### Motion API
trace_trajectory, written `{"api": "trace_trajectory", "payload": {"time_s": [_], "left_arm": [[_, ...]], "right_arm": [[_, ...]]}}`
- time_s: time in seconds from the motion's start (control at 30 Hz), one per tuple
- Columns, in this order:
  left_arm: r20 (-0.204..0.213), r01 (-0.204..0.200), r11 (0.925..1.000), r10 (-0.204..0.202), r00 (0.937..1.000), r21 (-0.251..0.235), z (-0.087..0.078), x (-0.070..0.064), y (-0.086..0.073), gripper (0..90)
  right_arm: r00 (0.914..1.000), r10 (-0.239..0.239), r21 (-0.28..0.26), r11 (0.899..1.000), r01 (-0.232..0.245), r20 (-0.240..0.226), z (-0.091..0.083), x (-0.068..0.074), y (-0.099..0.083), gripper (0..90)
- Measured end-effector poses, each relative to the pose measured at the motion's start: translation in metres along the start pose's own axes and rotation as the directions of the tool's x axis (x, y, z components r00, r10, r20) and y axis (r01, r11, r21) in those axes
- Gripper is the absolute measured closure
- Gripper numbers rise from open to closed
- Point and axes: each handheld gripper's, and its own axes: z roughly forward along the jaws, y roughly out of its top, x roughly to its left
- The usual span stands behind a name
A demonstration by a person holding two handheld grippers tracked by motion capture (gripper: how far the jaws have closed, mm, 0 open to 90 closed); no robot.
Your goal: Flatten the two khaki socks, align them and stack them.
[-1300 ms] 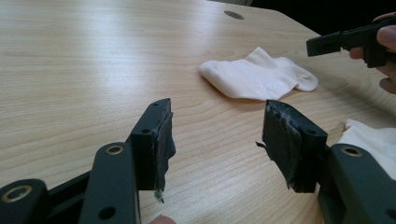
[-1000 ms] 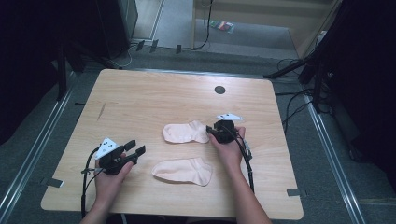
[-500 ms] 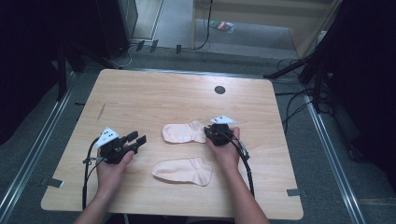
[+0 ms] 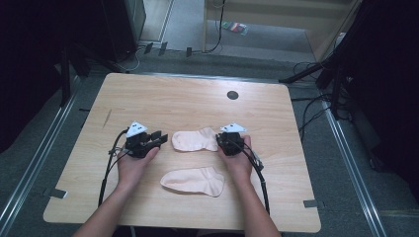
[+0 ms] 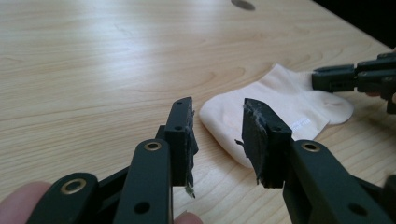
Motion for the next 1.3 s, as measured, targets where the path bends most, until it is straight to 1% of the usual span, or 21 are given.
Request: {"api": "trace_trajectory", "payload": {"time_s": [0.07, 0.1, 0.13, 0.2, 0.27, 0.33, 0.47, 0.53, 0.63, 0.73, 0.83, 0.9, 0.97, 1.03, 1.07, 1.13, 1.17, 1.2, 1.23, 1.27, 1.3], "left_arm": [[-0.003, 0.0, 0.9996, 0.0, 1.0, 0.028, 0.008, -0.003, 0.002, 65.7], [0.006, 0.014, 0.9989, -0.015, 0.9999, 0.045, 0.012, -0.005, 0.003, 66.4], [0.009, 0.017, 0.9982, -0.017, 0.9998, 0.057, 0.016, -0.006, 0.004, 66.4], [0.001, 0.013, 0.9966, -0.013, 0.9999, 0.081, 0.022, -0.009, 0.005, 65.2], [-0.002, 0.024, 0.9955, -0.024, 0.9997, 0.091, 0.027, -0.011, 0.005, 64.1], [-0.02, 0.019, 0.9929, -0.017, 0.9997, 0.117, 0.032, -0.012, 0.004, 64.6], [-0.064, 0.028, 0.9877, -0.019, 0.9978, 0.154, 0.038, -0.011, 0.001, 69.1], [-0.073, 0.034, 0.9856, -0.022, 0.9971, 0.166, 0.039, -0.011, 0.0, 70.4], [-0.088, 0.021, 0.9864, -0.007, 0.9961, 0.163, 0.041, -0.012, -0.001, 72.0], [-0.09, 0.003, 0.9864, 0.012, 0.9959, 0.164, 0.042, -0.014, -0.001, 75.0], [-0.082, -0.006, 0.9863, 0.02, 0.9965, 0.165, 0.042, -0.014, -0.002, 84.7], [-0.074, -0.03, 0.9861, 0.042, 0.9964, 0.164, 0.042, -0.017, -0.003, 88.5], [-0.076, -0.029, 0.9866, 0.042, 0.9962, 0.16, 0.041, -0.016, -0.003, 89.3], [-0.072, -0.021, 0.9878, 0.033, 0.9969, 0.154, 0.04, -0.016, -0.003, 89.7], [-0.07, -0.021, 0.9887, 0.032, 0.9971, 0.148, 0.038, -0.015, -0.003, 89.8], [-0.05, -0.023, 0.9924, 0.03, 0.9983, 0.121, 0.028, -0.015, 0.0, 89.9], [-0.04, -0.029, 0.9931, 0.034, 0.9986, 0.113, 0.024, -0.015, 0.002, 89.9], [-0.04, -0.029, 0.9931, 0.034, 0.9986, 0.113, 0.024, -0.015, 0.002, 89.9], [-0.021, -0.032, 0.9955, 0.034, 0.9992, 0.089, 0.015, -0.017, 0.006, 90.0], [-0.021, -0.032, 0.9955, 0.034, 0.9992, 0.089, 0.015, -0.017, 0.006, 90.0], [-0.002, -0.048, 0.9966, 0.049, 0.9988, 0.067, 0.006, -0.02, 0.009, 90.0]], "right_arm": [[1.0, 0.0, 0.0, 1.0, 0.0, -0.001, 0.0, 0.0, 0.0, 85.6], [1.0, 0.001, 0.001, 1.0, -0.001, -0.001, 0.0, 0.0, 0.0, 85.6], [1.0, 0.001, 0.001, 1.0, -0.001, -0.001, 0.0, 0.0, 0.0, 85.6], [1.0, 0.0, 0.001, 1.0, 0.0, -0.002, 0.0, 0.0, 0.0, 85.6], [1.0, -0.002, -0.001, 1.0, 0.002, 0.0, 0.0, 0.0, 0.0, 85.6], [1.0, 0.0, 0.001, 1.0, 0.0, 0.002, 0.0, 0.0, 0.0, 85.6], [0.9999, -0.01, -0.001, 1.0, 0.01, 0.008, 0.0, 0.001, 0.0, 85.6], [0.9997, -0.017, -0.002, 1.0, 0.018, 0.016, 0.0, 0.002, 0.0, 85.7], [0.9994, -0.026, -0.001, 1.0, 0.026, 0.022, 0.0, 0.003, 0.0, 85.6], [0.9996, -0.021, 0.0, 1.0, 0.021, 0.021, 0.0, 0.003, 0.0, 85.6], [0.9994, -0.025, -0.001, 1.0, 0.025, 0.024, 0.0, 0.004, 0.0, 85.7], [0.9988, -0.034, -0.002, 0.999, 0.035, 0.036, 0.0, 0.005, 0.0, 85.9], [0.9967, -0.061, -0.003, 0.998, 0.061, 0.055, 0.0, 0.008, -0.001, 86.4], [0.9958, -0.067, -0.011, 0.998, 0.068, 0.062, -0.001, 0.009, -0.001, 86.8], [0.9963, -0.058, -0.03, 0.998, 0.06, 0.064, -0.003, 0.009, -0.002, 87.0], [0.9987, -0.03, -0.063, 0.997, 0.033, 0.041, -0.007, 0.006, -0.004, 87.2], [0.9993, -0.02, -0.066, 0.998, 0.022, 0.033, -0.009, 0.004, -0.005, 87.2], [0.9993, -0.02, -0.066, 0.998, 0.022, 0.033, -0.009, 0.004, -0.005, 87.2], [0.9999, -0.004, -0.081, 0.997, 0.005, 0.016, -0.016, 0.001, -0.006, 87.2], [0.9999, -0.004, -0.081, 0.997, 0.005, 0.016, -0.016, 0.001, -0.006, 87.2], [0.9999, 0.016, -0.105, 0.994, -0.016, -0.001, -0.025, 0.0, -0.004, 87.2]]}}
